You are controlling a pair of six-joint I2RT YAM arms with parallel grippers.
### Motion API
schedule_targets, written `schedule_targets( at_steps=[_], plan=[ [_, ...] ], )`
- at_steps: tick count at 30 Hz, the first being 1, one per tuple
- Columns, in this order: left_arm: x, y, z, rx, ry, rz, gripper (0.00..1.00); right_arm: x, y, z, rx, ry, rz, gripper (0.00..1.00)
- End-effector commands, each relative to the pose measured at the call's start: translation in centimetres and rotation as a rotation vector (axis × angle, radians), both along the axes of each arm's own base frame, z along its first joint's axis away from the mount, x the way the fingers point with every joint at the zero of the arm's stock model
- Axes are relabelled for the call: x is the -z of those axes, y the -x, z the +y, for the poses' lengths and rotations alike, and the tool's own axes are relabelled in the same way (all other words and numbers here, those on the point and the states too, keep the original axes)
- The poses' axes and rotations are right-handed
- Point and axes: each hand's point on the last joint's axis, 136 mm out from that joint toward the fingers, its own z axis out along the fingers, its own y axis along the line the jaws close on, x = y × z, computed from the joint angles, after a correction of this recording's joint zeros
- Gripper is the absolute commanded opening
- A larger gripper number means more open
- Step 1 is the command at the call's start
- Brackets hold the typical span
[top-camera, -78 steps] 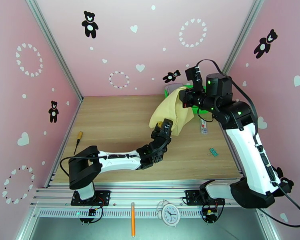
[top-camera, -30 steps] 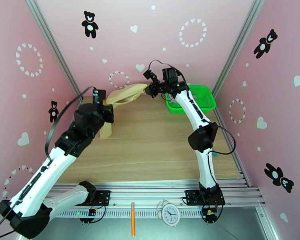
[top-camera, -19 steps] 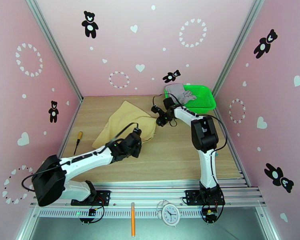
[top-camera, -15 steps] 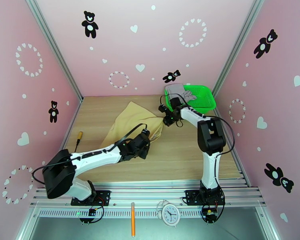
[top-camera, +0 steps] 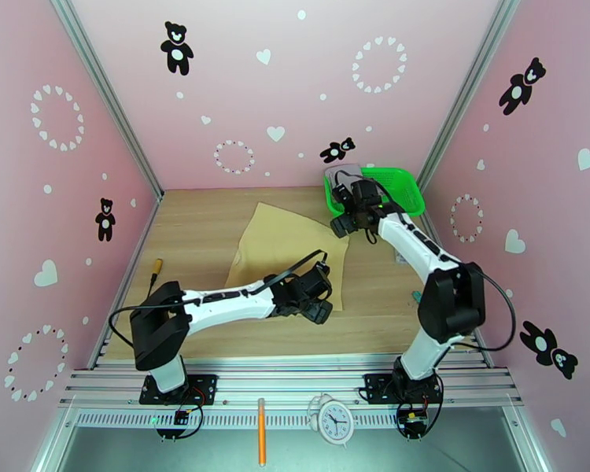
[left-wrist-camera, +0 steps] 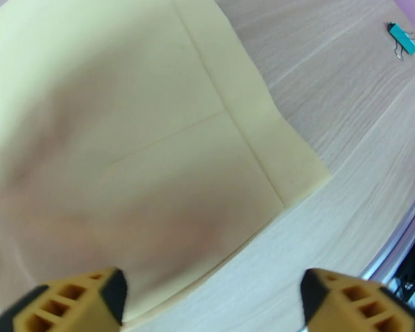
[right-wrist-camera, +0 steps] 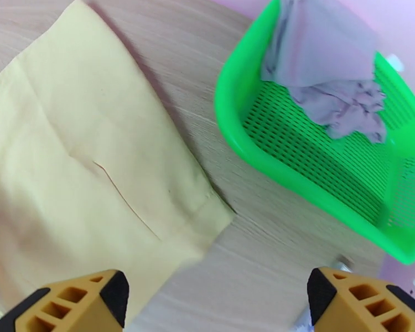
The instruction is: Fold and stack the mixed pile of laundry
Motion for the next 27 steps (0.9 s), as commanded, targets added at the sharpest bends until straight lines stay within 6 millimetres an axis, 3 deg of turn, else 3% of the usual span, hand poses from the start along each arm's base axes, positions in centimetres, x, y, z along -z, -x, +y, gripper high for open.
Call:
schedule_targets(
  at_steps=[1, 4, 7, 9, 11, 16, 18, 21, 27],
  plan=[
    [-4.6, 0.0, 1.1, 0.001, 0.023, -0.052, 0.99, -1.3, 3.5, -0.6, 0.079, -0.051, 0.030, 0.92],
    [-6.6, -2.0, 4.7, -0.134, -0.023, -0.110, 0.99, -0.4, 6.2, 0.6, 0.088, -0.132, 0.085, 0.92],
    [-6.9, -4.8, 11.4, -0.406, -0.072, -0.082, 0.99, 1.7, 8.9, 2.3, 0.087, -0.236, 0.177, 0.90],
    [-6.3, -5.5, 15.8, -0.576, -0.067, -0.021, 0.99, 3.1, 11.0, 3.3, 0.071, -0.256, 0.231, 0.89],
    [-5.7, -5.1, 19.3, -0.707, -0.026, 0.037, 0.99, 4.6, 13.3, 3.8, 0.065, -0.247, 0.263, 0.88],
    [-2.7, -2.6, 25.3, -0.909, 0.047, 0.150, 0.95, 7.9, 17.9, 4.3, 0.013, -0.186, 0.314, 0.85],
    [-0.8, -1.7, 26.7, -0.959, 0.070, 0.215, 0.93, 9.3, 19.0, 4.4, 0.014, -0.174, 0.357, 0.81],
    [1.9, -1.2, 27.1, -1.000, 0.133, 0.297, 0.92, 11.3, 20.3, 4.8, 0.041, -0.171, 0.419, 0.76],
    [4.7, -1.8, 28.8, -1.111, 0.151, 0.310, 0.86, 13.5, 21.5, 4.9, 0.143, -0.227, 0.451, 0.64]
  ],
)
